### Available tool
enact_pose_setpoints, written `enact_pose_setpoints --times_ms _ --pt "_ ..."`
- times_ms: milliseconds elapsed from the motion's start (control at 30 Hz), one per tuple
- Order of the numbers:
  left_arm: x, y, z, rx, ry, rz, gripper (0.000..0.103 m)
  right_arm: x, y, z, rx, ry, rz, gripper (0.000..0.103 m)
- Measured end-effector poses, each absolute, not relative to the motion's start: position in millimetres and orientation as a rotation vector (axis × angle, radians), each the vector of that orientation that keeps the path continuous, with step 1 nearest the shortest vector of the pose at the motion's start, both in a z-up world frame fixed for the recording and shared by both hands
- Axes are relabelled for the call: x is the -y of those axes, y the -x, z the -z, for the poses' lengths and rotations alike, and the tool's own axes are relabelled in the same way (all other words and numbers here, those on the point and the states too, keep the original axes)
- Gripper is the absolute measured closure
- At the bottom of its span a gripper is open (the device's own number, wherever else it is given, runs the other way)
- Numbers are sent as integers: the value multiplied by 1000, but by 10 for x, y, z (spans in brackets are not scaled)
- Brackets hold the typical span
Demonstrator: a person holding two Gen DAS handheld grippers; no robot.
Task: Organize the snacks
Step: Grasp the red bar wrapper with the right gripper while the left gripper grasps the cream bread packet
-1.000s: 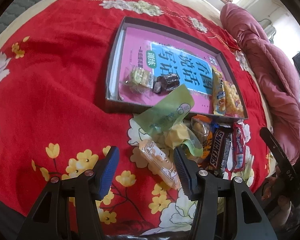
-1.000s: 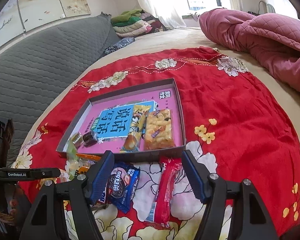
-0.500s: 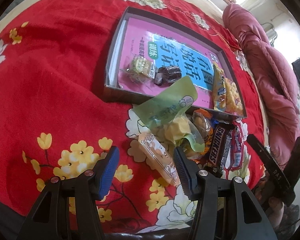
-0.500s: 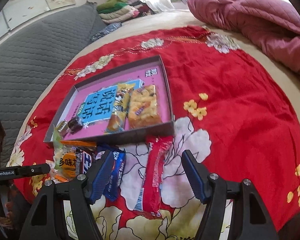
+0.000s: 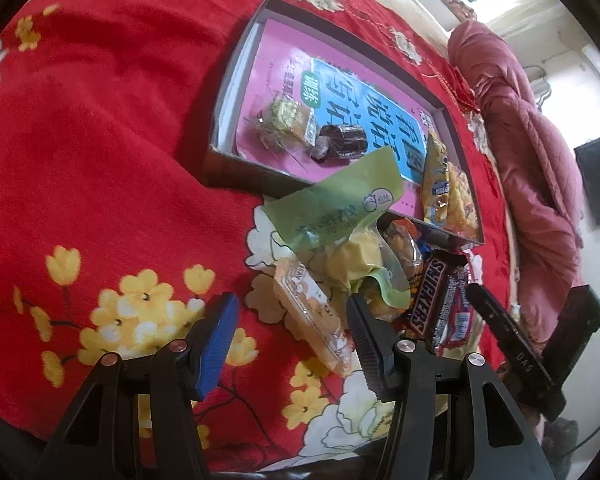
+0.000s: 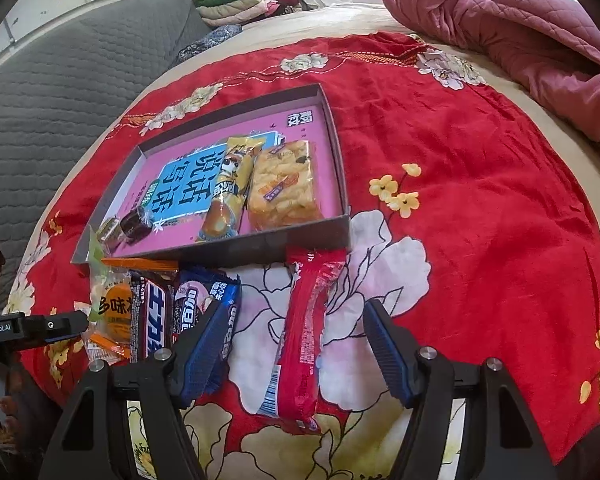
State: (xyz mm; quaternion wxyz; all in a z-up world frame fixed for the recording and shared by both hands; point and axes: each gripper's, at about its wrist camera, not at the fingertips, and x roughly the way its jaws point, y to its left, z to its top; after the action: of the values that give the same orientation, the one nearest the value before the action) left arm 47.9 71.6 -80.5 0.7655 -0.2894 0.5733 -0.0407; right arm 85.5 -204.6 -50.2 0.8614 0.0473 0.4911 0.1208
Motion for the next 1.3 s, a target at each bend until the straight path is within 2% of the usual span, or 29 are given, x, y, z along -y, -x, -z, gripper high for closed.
enact_pose_setpoints --times_ms 267,367,600,667,733,867,933,967,1033,1300 --pt "-678 -493 853 -1238 652 108 45 1995 -870 556 -1048 -95 -280 34" --pt "-660 -506 861 -1240 654 121 56 1951 -876 598 -1061 -80 -294 36" --pt "-588 -556 904 -1253 632 112 56 1913 -898 664 -1074 -69 -297 41" --pt "-572 -563 912 -1255 626 106 56 1919 -901 663 -1072 -68 -294 46" --pt "-559 -563 917 -1255 615 104 56 1911 -912 673 -1075 -49 -284 57" --pt "-543 -571 922 -1256 601 98 57 1876 -935 720 -1090 -10 -278 63" --pt "-535 -576 933 -1257 587 90 60 1837 -937 726 -1087 27 -277 73" --pt "-527 -576 935 -1258 576 83 65 1813 -939 731 -1084 50 -273 75" --pt "-507 -574 932 -1258 543 78 67 1804 -941 724 -1079 56 -278 82" --pt "-510 -533 883 -1239 518 90 77 1902 -933 640 -1055 -13 -290 84"
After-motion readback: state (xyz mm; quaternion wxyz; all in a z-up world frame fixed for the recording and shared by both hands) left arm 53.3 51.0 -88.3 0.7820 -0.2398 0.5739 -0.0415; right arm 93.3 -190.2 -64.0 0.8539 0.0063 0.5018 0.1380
